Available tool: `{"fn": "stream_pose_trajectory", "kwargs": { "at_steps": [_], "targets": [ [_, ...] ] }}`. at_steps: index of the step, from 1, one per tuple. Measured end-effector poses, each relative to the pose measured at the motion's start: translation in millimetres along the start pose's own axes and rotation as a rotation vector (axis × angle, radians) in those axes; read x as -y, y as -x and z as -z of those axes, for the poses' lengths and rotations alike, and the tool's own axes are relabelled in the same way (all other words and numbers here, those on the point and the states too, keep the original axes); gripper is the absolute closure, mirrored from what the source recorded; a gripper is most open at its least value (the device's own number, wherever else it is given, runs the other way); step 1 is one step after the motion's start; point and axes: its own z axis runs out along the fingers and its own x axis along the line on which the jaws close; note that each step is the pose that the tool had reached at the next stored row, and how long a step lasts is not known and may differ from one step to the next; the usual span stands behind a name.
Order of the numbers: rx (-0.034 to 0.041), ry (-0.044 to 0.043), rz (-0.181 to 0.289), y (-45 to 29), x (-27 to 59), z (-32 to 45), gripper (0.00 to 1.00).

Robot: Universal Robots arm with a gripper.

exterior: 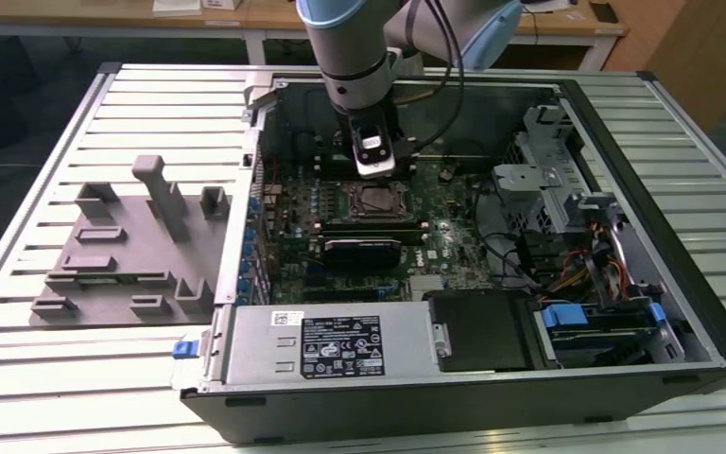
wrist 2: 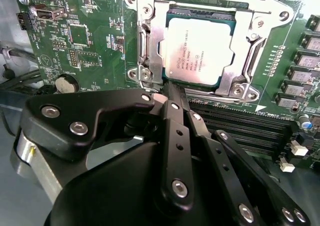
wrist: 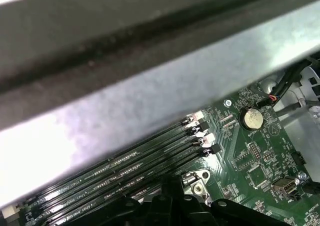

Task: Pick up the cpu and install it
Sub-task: 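Install the first cpu locking lever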

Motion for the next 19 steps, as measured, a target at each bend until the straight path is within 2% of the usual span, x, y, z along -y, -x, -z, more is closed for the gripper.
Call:
{"fn": "stream_pose_trajectory", "kwargs": {
  "at_steps": [8, 14, 19],
  "targets": [
    [0.0003, 0.0006, 0.000, 0.5, -0.5, 2.0, 0.89],
    [-0.0001, 0.0004, 0.000, 1.6, -1.8, 8.6, 0.89],
    [-0.0003, 0.0008, 0.000, 3.2, -3.5, 17.1, 0.89]
  ]
}}
